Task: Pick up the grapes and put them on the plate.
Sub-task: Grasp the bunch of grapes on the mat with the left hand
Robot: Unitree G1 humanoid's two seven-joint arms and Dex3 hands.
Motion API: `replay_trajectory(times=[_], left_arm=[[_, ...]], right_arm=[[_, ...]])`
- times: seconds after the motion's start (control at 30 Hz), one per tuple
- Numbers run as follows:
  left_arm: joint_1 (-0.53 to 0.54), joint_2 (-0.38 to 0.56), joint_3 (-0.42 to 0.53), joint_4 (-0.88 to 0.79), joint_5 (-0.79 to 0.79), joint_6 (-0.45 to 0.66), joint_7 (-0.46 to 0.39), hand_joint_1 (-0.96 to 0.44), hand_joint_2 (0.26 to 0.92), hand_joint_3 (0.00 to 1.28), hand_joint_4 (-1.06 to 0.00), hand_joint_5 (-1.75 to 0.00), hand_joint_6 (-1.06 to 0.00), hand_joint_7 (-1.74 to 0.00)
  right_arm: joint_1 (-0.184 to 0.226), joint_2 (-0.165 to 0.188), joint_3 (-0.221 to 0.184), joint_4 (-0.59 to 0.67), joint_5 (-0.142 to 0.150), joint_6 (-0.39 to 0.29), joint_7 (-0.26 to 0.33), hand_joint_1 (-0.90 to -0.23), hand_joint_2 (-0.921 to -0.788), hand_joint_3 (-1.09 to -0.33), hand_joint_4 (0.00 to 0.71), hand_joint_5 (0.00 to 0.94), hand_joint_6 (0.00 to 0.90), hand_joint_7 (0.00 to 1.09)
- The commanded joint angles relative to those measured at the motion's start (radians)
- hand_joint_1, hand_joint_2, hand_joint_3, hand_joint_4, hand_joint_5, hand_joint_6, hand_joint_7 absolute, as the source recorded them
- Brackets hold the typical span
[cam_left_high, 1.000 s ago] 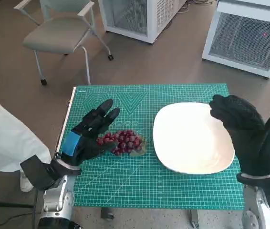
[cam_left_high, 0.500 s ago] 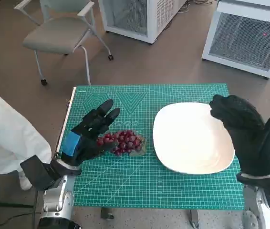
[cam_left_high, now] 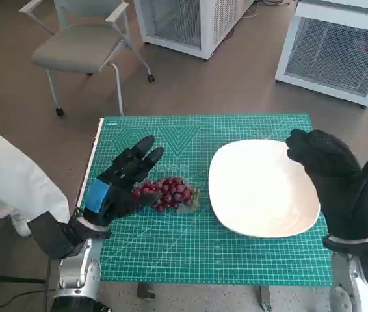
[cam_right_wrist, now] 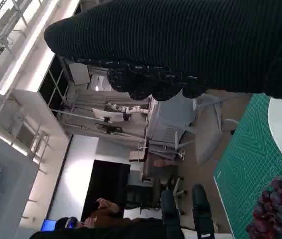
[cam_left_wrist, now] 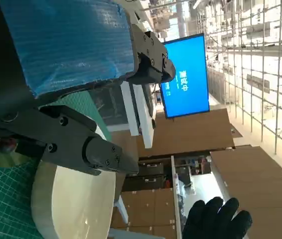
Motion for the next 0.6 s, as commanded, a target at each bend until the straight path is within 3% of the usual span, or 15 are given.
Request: replay_trajectory(times=[0.03, 0.6], left_arm=[[0.009, 0.012, 0.001, -0.006, 0.001, 0.006, -0.007, -0.27, 0.921, 0.01, -0.36, 0.00, -0.41, 0.00], [0.012, 0.013, 0.002, -0.012, -0.002, 0.013, -0.012, -0.28, 0.921, 0.01, -0.36, 0.00, -0.41, 0.00]], right_arm=[[0.013, 0.001, 0.004, 0.019, -0.003, 0.004, 0.005, -0.307, -0.921, -0.605, 0.375, 0.923, 0.264, 1.02], [0.009, 0.000, 0.005, 0.020, -0.004, 0.005, 0.004, -0.312, -0.921, -0.603, 0.375, 0.923, 0.264, 1.02]])
